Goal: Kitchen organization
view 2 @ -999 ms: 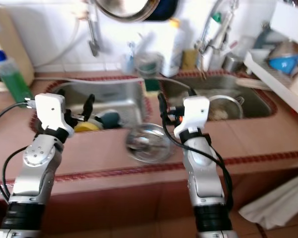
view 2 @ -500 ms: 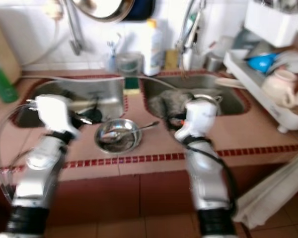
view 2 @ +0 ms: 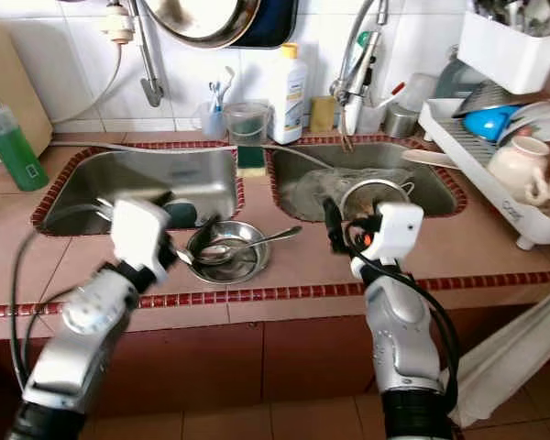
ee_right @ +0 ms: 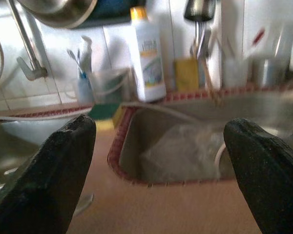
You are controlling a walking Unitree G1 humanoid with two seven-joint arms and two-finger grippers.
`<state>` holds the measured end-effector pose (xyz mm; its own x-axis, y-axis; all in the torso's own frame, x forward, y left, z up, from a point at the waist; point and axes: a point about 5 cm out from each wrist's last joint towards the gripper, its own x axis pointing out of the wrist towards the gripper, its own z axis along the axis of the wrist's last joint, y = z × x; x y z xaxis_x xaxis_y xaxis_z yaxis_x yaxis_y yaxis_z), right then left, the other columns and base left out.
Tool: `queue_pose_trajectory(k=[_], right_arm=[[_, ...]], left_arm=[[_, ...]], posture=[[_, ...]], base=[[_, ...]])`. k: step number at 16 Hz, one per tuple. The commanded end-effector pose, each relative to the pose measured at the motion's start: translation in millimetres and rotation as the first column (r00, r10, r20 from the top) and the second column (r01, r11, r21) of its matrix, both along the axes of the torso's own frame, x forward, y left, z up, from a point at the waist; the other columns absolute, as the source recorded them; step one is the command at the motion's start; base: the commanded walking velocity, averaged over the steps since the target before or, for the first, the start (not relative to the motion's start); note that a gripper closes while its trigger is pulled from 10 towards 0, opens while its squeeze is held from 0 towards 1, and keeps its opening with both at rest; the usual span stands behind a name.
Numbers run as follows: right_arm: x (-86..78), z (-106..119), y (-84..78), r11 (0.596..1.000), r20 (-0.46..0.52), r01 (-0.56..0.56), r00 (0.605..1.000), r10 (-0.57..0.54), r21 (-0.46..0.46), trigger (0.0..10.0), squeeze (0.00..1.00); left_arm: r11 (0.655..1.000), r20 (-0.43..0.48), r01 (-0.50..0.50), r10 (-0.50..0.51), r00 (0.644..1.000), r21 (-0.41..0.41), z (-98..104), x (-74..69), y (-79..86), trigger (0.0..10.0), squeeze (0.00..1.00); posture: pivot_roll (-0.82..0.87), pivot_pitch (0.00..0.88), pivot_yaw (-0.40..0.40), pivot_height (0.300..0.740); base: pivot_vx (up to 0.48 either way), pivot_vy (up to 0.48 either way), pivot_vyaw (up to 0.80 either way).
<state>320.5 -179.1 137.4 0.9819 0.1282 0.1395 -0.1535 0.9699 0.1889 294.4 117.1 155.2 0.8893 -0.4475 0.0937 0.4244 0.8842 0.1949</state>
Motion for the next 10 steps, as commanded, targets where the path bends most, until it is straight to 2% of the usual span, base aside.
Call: queue_pose_trajectory(k=[1,4,6,10], right_arm=[[5.1,2,-7.0,0.999,-0.016,0.004,1.0,-0.003,0.04,10.0,0.0],[15.6,2,-15.5,0.994,-0.045,0.003,0.999,0.002,0.106,10.0,0.0],[22.2,4,-15.3,0.99,-0.045,-0.029,0.998,0.036,0.139,10.0,0.0],[36.1,6,-4.4,0.951,-0.047,-0.176,0.98,0.194,0.253,10.0,0.0]], left_arm=[[0.999,0.001,0.027,-0.027,1.0,0.019,4,-2.8,-4.8,10.0,0.0],[0.999,-0.024,0.044,-0.044,0.999,0.026,3,-5.2,-8.3,10.0,0.0],[0.998,-0.026,0.055,-0.055,0.998,0.019,6,-5.3,-9.8,10.0,0.0],[0.988,-0.044,0.152,-0.151,0.988,0.027,7,-15.2,-20.7,10.0,0.0]], posture=[[-0.15,0.035,0.023,0.74],[-0.15,0.037,0.023,0.74],[-0.15,0.037,0.023,0.74],[-0.13,0.038,0.012,0.74]], base=[[0.0,0.0,0.0],[0.0,0.0,0.0],[0.0,0.0,0.0],[0.0,0.0,0.0]])
